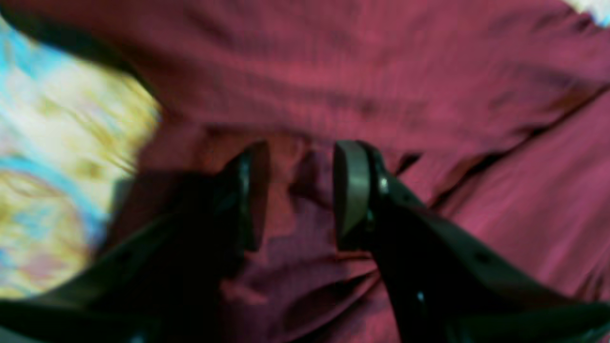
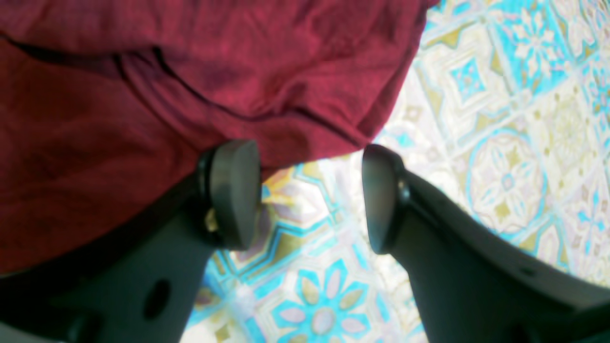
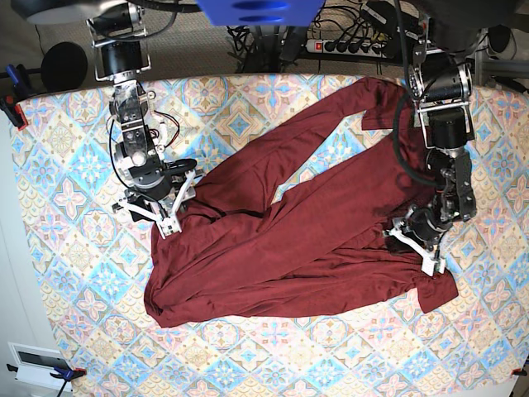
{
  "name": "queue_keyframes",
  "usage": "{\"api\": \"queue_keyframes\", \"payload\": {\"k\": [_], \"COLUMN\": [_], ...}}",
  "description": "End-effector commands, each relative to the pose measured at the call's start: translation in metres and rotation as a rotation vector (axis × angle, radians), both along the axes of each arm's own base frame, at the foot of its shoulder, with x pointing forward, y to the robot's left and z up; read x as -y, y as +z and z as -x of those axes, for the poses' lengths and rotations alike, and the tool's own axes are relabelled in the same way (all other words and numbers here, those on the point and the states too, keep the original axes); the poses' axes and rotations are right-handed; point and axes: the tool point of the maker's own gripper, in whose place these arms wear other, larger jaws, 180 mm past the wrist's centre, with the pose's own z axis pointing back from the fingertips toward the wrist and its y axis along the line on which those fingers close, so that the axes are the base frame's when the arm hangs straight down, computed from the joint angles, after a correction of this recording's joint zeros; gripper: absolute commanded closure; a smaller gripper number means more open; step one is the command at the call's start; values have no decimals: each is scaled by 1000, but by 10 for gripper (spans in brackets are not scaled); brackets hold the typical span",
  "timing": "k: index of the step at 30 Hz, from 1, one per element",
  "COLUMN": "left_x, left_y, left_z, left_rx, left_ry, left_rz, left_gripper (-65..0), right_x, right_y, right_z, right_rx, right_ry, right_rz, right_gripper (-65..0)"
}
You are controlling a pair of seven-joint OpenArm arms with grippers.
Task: Layout the t-shirt on the table in an organized manner, then fold the t-shirt properly
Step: 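Regrasp the shirt hem with the left gripper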
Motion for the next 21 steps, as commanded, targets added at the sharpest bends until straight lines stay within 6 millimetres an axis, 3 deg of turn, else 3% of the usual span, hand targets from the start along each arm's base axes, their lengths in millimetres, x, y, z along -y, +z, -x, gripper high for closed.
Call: {"api": "queue_keyframes", "payload": {"k": [1, 7, 10, 15, 18, 21], "left_x": [-9, -29, -59, -105, -111, -110], "left_y": [22, 23, 27, 3, -12, -8], "left_z": [-17, -21, -19, -4, 2, -1], "left_rx": [70, 93, 107, 47, -1, 9], "left_ry": [21, 117, 198, 349, 372, 360], "left_rz": [-2, -20, -61, -102, -108, -115], "left_gripper": [-224, -224, -224, -224, -224, -224], "right_x": [2, 3, 6, -4, -4, -5], "right_y": [15, 15, 15, 14, 14, 14], "right_z": [-10, -10, -10, -10, -10, -10], "right_rx": [50, 50, 51, 51, 51, 49], "right_ry": [-1, -2, -13, -12, -12, -13], "right_rz": [2, 2, 0, -26, -26, -27], "right_gripper": [-332, -332, -332, -332, -332, -332]}}
